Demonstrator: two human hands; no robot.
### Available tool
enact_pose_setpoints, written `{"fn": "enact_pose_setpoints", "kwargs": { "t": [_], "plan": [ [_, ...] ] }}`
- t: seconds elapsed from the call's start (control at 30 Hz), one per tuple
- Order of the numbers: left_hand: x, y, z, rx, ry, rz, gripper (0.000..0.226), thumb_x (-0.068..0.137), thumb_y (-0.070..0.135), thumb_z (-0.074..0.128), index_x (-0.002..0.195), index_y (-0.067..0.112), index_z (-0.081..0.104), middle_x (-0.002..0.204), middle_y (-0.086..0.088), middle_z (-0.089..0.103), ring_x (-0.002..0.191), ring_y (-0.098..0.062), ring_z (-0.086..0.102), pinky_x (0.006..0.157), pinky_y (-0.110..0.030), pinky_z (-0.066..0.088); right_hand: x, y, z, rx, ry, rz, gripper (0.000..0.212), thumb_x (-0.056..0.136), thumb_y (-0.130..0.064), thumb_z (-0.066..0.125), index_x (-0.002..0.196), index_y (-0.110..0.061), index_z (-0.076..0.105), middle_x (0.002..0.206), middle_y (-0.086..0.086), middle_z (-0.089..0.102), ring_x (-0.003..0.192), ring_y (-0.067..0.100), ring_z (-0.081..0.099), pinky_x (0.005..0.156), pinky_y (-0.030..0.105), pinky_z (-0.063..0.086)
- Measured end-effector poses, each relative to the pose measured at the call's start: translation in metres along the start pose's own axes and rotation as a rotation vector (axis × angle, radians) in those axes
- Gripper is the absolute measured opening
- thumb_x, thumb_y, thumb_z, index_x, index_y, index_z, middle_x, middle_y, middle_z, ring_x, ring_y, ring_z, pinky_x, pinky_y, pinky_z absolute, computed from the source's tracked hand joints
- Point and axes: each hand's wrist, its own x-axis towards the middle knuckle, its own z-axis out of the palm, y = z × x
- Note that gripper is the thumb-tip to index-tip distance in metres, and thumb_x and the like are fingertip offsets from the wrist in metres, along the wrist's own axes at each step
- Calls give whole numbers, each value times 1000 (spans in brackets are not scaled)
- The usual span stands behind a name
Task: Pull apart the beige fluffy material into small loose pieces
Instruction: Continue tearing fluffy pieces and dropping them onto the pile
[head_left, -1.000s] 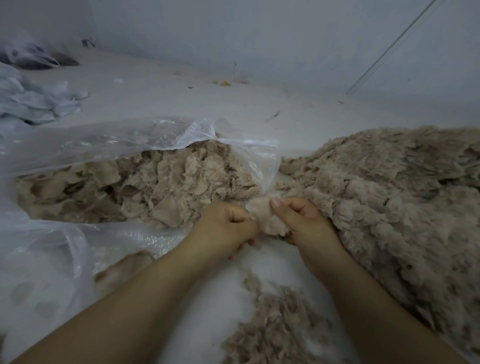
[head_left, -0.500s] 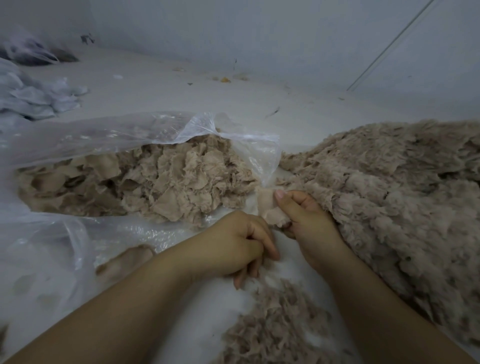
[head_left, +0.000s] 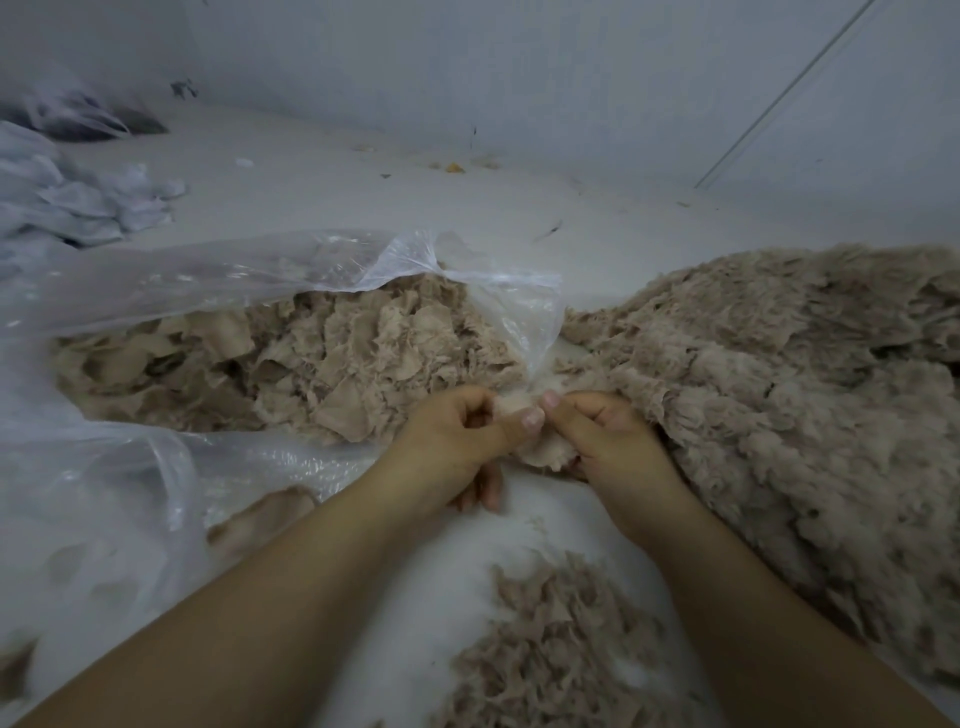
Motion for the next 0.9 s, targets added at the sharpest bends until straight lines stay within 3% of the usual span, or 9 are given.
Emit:
{"fn": "enact_pose_setpoints", "kwargs": {
  "t": [0.07, 0.13, 0.3, 0.53, 0.63, 0.7, 0.77, 0.83, 0.9],
  "plan": [
    [1, -4, 2, -54, 0, 37, 22, 86, 21, 69, 77, 2, 63, 46, -8, 56, 28, -13, 45, 32, -15, 30, 0, 0, 0, -7, -29, -5, 41, 97, -29, 55, 80, 5, 69, 67, 21, 65, 63, 21, 60, 62, 31, 51],
    [4, -8, 2, -140, 73, 57, 21, 92, 7, 62, 71, 4, 62, 46, -7, 56, 29, -13, 46, 32, -16, 33, -1, 0, 1, -66, -74, -40, 46, 94, -31, 60, 77, 12, 62, 63, 24, 59, 58, 22, 52, 57, 31, 45],
    [11, -10, -4, -120, 192, 117, 24, 92, 8, 63, 71, -2, 56, 44, -5, 55, 30, -11, 43, 33, -17, 32, 3, 1, -1, -105, 5, -6, 38, 91, -29, 59, 56, -14, 61, 45, -4, 40, 42, 5, 33, 44, 15, 30],
    [10, -9, -1, -144, 210, 127, 23, 90, 10, 66, 71, 0, 59, 47, -8, 56, 29, -12, 42, 34, -17, 31, 10, 4, -2, 60, 116, 111, 44, 102, -28, 43, 65, -10, 56, 43, -5, 38, 39, 5, 29, 38, 13, 27],
    [6, -4, -2, -117, 165, 78, 27, 90, 9, 66, 66, 0, 58, 43, -8, 53, 27, -12, 40, 33, -14, 28, 9, 3, -3, 48, 95, 83, 45, 98, -40, 44, 68, -9, 58, 47, -4, 41, 40, 4, 33, 39, 15, 28],
    [2, -1, 1, -77, 75, 16, 30, 89, 10, 67, 62, 1, 58, 42, -10, 54, 26, -13, 41, 33, -14, 28, 6, 2, 0, -8, 14, 22, 38, 90, -40, 54, 67, -11, 62, 52, 0, 53, 45, 7, 46, 45, 19, 38],
    [-2, 1, 7, -43, 17, -17, 30, 90, 9, 66, 64, 0, 56, 40, -7, 54, 25, -13, 41, 32, -15, 29, 5, 1, 1, -27, 3, 14, 36, 94, -29, 57, 77, 1, 67, 65, 20, 65, 58, 21, 59, 56, 29, 48],
    [-2, 3, 9, -21, 8, -21, 29, 92, 8, 63, 65, 1, 54, 38, -3, 53, 24, -11, 40, 32, -14, 28, 5, 1, 0, -11, 53, 52, 39, 98, -24, 54, 85, 10, 65, 73, 31, 64, 64, 27, 58, 61, 34, 48],
    [0, 5, 7, -46, 60, -6, 27, 93, 4, 61, 66, 3, 54, 40, -4, 54, 25, -11, 39, 32, -13, 27, 6, 2, -1, 28, 125, 82, 37, 98, -26, 53, 71, -2, 61, 53, 8, 55, 48, 12, 49, 48, 22, 41]
  ]
}}
